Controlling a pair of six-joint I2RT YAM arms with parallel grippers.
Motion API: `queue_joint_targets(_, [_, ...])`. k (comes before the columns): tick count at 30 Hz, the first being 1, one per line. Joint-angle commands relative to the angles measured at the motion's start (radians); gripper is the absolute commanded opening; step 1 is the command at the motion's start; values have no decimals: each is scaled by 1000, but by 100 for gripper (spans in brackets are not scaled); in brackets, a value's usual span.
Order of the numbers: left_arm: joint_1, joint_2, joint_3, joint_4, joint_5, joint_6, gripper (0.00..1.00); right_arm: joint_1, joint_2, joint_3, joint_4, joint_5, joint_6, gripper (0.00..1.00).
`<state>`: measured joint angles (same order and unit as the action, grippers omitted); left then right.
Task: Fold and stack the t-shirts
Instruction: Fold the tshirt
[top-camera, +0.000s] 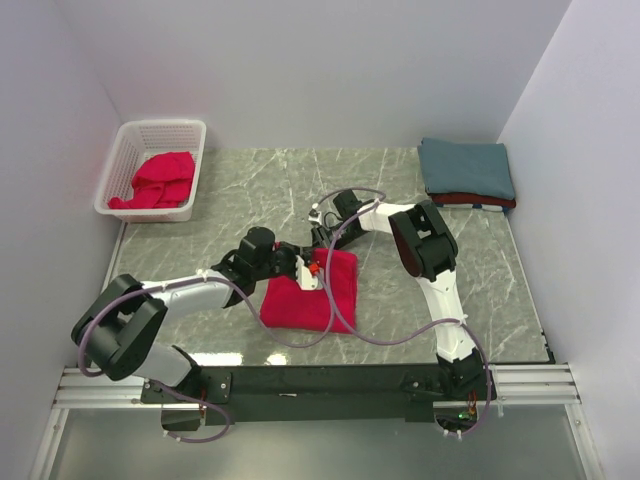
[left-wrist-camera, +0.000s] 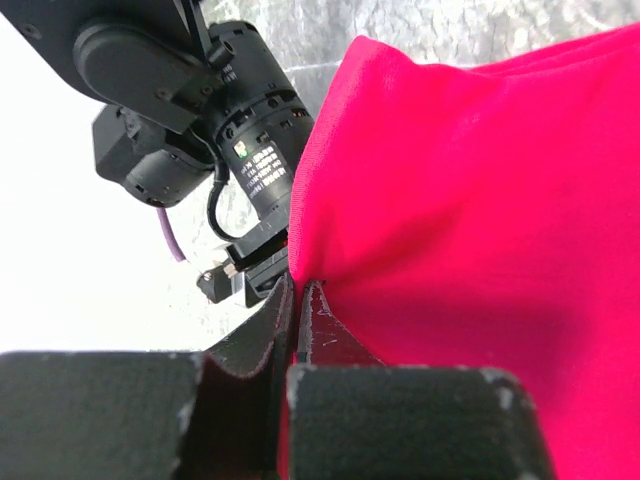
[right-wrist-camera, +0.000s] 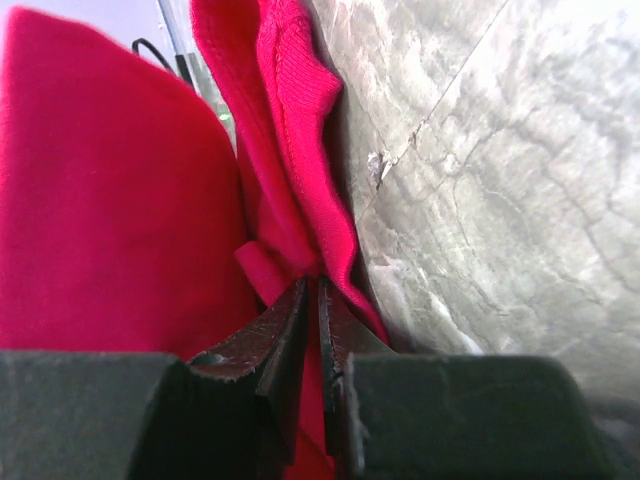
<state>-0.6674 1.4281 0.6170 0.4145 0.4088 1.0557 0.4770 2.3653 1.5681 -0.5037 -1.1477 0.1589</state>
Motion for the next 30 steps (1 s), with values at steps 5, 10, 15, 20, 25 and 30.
queue_joint_targets(5, [6, 84, 21, 156, -36, 10, 0, 3, 12, -14, -28, 94, -41, 17])
queue_joint_targets(10, [8, 112, 9, 162, -47, 29, 5, -3, -23, 45, -90, 167, -94, 18])
queue_joint_targets(15, [8, 97, 0, 126, -51, 41, 30, -6, -98, 109, -167, 345, -150, 22])
queue_joint_targets(20, [8, -1, 23, 55, -16, 7, 44, -8, -170, 171, -225, 479, -222, 35])
queue_joint_targets(25, [20, -168, 128, -248, 59, -121, 48, -28, -215, 263, -294, 600, -282, 45])
queue_joint_targets(30, [78, -287, 139, -483, 88, -262, 52, -122, -256, 345, -395, 615, -328, 55])
